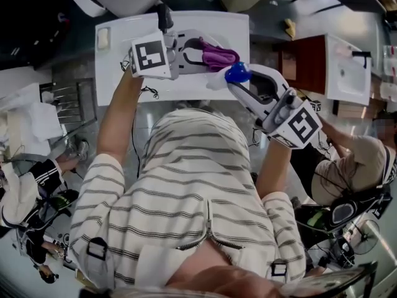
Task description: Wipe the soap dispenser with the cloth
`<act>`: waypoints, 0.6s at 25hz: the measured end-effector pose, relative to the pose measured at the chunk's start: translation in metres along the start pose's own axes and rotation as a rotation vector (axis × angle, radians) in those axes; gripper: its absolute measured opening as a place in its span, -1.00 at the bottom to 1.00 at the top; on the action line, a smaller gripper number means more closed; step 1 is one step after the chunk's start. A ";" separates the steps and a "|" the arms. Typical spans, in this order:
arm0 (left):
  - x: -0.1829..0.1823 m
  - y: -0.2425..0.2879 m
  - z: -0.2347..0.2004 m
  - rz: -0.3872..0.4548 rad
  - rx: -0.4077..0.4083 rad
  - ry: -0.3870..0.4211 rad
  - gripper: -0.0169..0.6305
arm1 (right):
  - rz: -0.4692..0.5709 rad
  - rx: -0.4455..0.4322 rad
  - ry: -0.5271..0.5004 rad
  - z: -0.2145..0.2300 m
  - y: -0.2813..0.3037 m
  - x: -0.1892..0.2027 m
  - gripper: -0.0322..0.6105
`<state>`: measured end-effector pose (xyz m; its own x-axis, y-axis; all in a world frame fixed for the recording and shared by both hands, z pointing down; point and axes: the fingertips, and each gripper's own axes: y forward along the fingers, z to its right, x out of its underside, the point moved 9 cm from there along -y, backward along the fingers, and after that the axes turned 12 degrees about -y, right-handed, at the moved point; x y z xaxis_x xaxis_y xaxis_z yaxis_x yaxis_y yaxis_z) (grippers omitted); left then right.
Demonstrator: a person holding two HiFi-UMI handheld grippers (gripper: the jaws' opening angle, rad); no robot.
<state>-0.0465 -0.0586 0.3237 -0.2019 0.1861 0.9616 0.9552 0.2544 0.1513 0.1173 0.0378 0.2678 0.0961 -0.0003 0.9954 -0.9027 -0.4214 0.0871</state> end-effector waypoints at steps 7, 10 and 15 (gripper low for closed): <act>0.009 0.002 0.001 -0.012 0.026 -0.034 -0.55 | 0.014 -0.007 0.004 -0.002 0.002 -0.002 -0.51; 0.017 0.001 0.000 -0.024 0.013 -0.035 -0.55 | 0.007 -0.004 0.002 -0.003 0.002 -0.002 -0.51; 0.022 -0.003 0.002 -0.048 -0.005 -0.061 -0.55 | 0.006 0.001 0.010 0.000 0.002 0.000 -0.51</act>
<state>-0.0544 -0.0534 0.3441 -0.2604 0.2313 0.9374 0.9450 0.2602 0.1983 0.1156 0.0375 0.2677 0.0865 0.0063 0.9962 -0.9030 -0.4220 0.0811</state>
